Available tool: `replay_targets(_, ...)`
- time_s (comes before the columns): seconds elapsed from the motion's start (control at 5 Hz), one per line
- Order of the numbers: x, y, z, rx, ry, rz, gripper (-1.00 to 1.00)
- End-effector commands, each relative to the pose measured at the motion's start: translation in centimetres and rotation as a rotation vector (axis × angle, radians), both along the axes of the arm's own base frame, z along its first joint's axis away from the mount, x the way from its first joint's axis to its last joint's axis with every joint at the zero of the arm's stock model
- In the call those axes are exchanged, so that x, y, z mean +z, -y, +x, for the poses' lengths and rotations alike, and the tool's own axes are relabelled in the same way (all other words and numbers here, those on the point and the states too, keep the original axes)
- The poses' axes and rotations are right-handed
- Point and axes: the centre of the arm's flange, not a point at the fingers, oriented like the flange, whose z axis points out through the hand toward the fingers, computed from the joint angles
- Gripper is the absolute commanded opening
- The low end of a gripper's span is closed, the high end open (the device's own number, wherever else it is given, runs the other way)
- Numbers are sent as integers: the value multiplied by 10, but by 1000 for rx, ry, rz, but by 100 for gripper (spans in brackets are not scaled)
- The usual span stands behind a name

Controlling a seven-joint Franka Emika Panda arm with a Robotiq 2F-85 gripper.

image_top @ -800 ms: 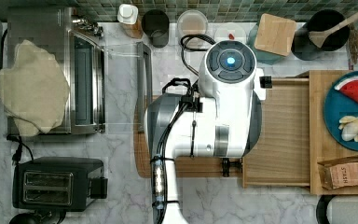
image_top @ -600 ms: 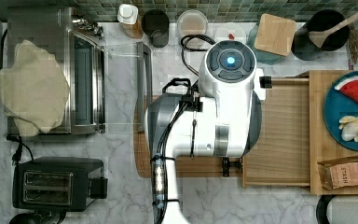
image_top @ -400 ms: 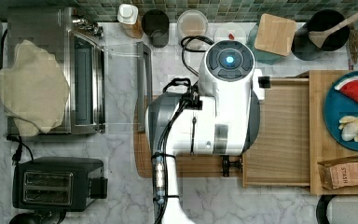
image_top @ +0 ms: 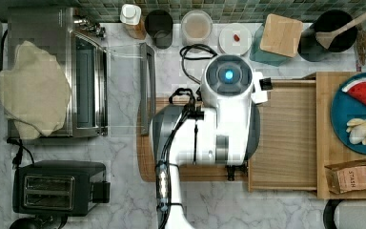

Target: Close the drawer.

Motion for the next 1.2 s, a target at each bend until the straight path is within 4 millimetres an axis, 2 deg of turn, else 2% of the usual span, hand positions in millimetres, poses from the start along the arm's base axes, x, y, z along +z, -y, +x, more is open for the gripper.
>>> replay_targets(0.2,-41,-4,-26,311,-64,85,-100)
replay_targets(0.4,-67,3,-27,382,-53,39,-100)
replay_targets(0.6,-95,12,-29,401,-66,64,-100)
replay_targets(1.0,-123,9,-52,396,-6,21,-100)
replay_targets(1.2,-128,19,-61,409,-24,20,-100)
